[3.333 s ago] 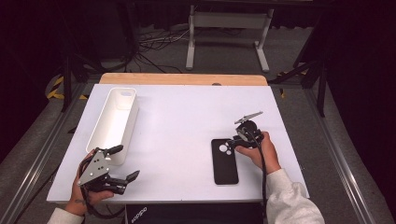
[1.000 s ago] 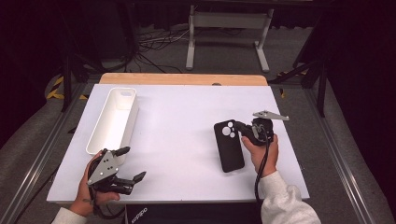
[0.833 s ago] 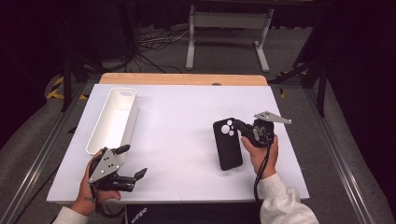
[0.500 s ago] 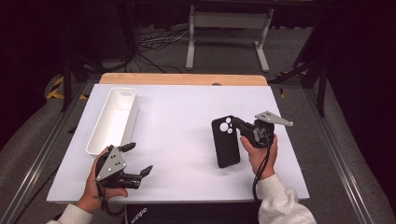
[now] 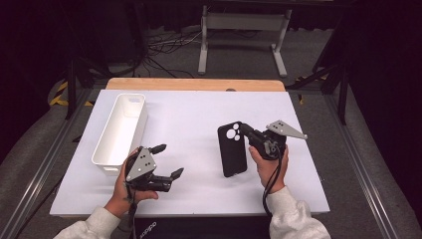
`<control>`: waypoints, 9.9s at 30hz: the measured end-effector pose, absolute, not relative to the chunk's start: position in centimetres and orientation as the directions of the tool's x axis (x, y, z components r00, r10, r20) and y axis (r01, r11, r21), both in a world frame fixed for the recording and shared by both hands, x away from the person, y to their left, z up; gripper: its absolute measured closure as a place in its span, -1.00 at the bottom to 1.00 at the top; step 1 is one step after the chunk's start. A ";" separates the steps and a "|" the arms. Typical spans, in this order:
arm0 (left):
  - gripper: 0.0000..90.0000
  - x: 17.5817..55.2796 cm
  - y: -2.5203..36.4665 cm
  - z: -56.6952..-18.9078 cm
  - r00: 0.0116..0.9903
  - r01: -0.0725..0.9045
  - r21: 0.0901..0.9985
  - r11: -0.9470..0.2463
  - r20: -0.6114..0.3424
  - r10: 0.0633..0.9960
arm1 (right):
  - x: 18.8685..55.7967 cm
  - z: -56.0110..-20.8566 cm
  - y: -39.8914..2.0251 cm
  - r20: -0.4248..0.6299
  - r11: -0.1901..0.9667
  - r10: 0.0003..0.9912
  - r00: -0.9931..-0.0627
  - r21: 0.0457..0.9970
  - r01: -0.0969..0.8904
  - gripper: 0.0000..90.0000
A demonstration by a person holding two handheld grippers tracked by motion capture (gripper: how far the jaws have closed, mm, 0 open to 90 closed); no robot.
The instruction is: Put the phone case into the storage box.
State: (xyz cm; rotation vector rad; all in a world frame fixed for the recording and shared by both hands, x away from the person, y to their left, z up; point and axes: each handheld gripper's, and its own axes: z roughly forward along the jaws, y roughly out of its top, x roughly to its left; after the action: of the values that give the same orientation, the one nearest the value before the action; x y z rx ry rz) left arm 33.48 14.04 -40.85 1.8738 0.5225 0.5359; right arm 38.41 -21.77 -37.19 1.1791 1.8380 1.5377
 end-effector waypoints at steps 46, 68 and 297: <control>0.39 35.9 8.9 -39.1 0.806 0.161 0.966 -0.203 -0.010 0.592 | 35.4 -38.1 -16.0 -0.035 0.127 0.831 -0.555 0.984 0.128 0.95; 0.78 36.1 9.9 -38.7 0.763 0.158 0.964 -0.213 0.018 0.646 | 34.2 -38.1 -15.3 -0.098 0.174 0.797 -0.596 0.982 0.072 0.91; 0.86 53.5 31.7 -37.0 0.598 0.069 0.980 -0.189 0.111 0.793 | 32.2 -42.6 -22.9 -0.240 0.385 0.804 -0.544 0.907 0.169 -0.70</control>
State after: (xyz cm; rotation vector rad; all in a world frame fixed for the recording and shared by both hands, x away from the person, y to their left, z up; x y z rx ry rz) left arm 53.48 31.69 -37.02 1.6499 0.7274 0.7676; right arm 32.21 -22.90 -42.62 0.8347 1.9513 1.1668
